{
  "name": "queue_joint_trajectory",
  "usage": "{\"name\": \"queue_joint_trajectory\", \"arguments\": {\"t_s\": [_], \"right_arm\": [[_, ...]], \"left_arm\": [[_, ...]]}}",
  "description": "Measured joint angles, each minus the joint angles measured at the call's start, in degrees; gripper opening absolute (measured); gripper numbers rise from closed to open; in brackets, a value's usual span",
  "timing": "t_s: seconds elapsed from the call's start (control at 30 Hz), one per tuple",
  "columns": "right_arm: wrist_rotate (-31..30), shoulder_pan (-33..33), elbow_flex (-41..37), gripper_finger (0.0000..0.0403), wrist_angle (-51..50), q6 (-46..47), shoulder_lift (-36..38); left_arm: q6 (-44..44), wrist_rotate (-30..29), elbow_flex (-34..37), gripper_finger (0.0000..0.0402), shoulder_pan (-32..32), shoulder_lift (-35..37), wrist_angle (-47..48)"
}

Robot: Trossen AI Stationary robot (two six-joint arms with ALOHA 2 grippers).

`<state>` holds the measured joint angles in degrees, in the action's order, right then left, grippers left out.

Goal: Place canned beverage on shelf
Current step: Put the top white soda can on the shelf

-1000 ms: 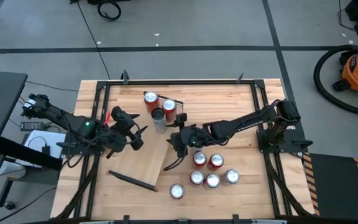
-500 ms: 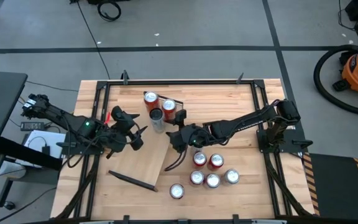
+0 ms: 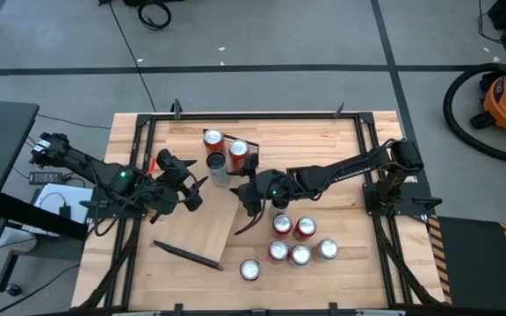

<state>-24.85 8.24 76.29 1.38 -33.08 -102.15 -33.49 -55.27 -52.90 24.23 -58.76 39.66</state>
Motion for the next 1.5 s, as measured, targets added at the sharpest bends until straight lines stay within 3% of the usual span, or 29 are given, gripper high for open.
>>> {"name": "queue_joint_trajectory", "arguments": {"t_s": [0.47, 1.13, 1.5], "right_arm": [[-0.37, -0.79, -0.02, 0.0251, 8.43, -4.28, -3.72], [0.82, -1.61, 0.00, 0.0252, 9.43, -3.98, -3.69], [-2.55, 1.91, 0.00, 0.0252, 9.10, -4.22, -3.69]], "left_arm": [[-0.45, -0.02, 0.02, 0.0302, 0.20, 0.04, 0.46], [-0.99, 0.01, 0.03, 0.0302, 0.17, 0.04, 0.92], [-0.97, 0.02, 0.02, 0.0302, 0.17, 0.04, 0.94]]}}
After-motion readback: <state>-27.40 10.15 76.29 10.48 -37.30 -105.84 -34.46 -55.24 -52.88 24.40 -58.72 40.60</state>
